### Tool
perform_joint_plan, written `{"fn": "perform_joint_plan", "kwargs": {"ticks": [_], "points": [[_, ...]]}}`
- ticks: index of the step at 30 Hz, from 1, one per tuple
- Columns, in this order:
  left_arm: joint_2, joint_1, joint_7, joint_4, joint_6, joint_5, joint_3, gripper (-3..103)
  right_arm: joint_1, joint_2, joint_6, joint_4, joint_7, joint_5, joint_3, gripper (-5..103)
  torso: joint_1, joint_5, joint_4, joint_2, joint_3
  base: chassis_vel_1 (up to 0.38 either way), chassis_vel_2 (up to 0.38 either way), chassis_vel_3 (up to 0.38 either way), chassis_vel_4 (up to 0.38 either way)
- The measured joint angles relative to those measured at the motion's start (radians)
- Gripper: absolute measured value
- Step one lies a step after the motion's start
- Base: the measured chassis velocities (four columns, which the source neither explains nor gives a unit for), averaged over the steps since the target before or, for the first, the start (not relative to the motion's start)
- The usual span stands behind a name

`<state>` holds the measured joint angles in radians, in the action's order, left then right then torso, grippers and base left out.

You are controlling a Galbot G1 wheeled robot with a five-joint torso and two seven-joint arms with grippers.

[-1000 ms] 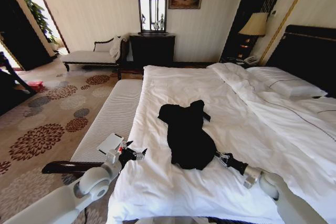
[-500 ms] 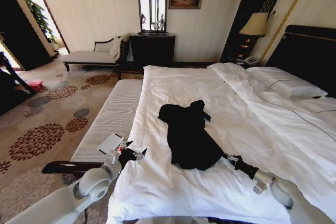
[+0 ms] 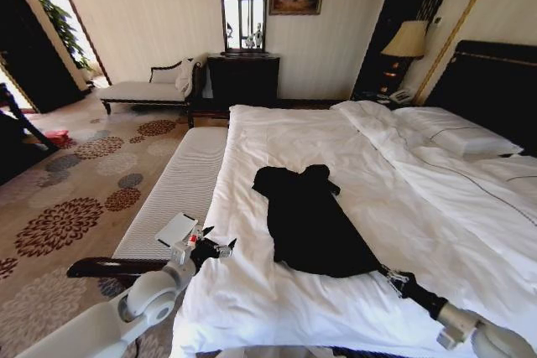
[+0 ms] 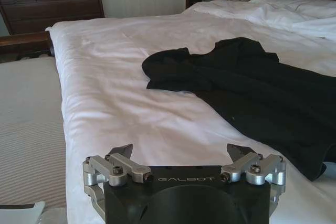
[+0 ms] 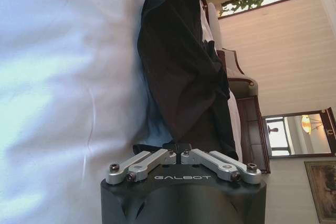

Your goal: Fold the clothes on the bed.

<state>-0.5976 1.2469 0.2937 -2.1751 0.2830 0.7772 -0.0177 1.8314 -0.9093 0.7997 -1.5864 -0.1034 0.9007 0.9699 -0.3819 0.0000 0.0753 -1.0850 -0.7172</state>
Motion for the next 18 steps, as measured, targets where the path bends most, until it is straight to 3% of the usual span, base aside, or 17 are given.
{"fn": "perform_joint_plan", "kwargs": {"ticks": [6, 11, 14, 15, 16, 18], "points": [[0.006, -0.005, -0.005, -0.012, 0.004, -0.002, 0.022, 100, 0.007, -0.015, 0.000, -0.010, -0.010, 0.009, 0.021, 0, 0.000, -0.0001, -0.0002, 0.000, 0.000, 0.000, 0.000, 0.000, 0.000], [0.032, -0.063, -0.003, -0.024, 0.041, 0.048, 0.073, 100, -0.007, -0.017, 0.000, 0.001, -0.010, 0.009, 0.014, 0, 0.000, 0.0000, -0.0001, 0.000, 0.000, 0.000, 0.000, 0.000, 0.000], [0.050, -0.113, -0.046, -0.019, 0.035, 0.058, 0.109, 100, -0.019, -0.018, 0.000, 0.003, -0.006, 0.006, 0.008, 0, 0.000, -0.0002, 0.0000, 0.000, 0.000, 0.000, 0.000, 0.000, 0.000], [0.068, -0.151, -0.095, -0.017, 0.016, 0.080, 0.138, 100, -0.024, -0.018, 0.000, 0.003, -0.002, 0.003, 0.006, 0, 0.000, 0.0000, 0.0000, 0.000, 0.000, 0.000, 0.000, 0.000, 0.000], [0.083, -0.186, -0.140, -0.018, -0.002, 0.156, 0.160, 100, -0.031, -0.018, 0.000, 0.006, 0.002, 0.000, 0.004, 0, 0.000, 0.0003, 0.0003, 0.000, 0.000, 0.000, 0.000, 0.000, 0.000], [0.085, -0.188, -0.148, -0.024, -0.007, 0.316, 0.152, 100, -0.040, -0.018, 0.000, 0.011, 0.009, -0.003, 0.003, 0, 0.000, 0.0001, 0.0004, 0.000, 0.000, 0.000, 0.000, 0.000, 0.000]]}}
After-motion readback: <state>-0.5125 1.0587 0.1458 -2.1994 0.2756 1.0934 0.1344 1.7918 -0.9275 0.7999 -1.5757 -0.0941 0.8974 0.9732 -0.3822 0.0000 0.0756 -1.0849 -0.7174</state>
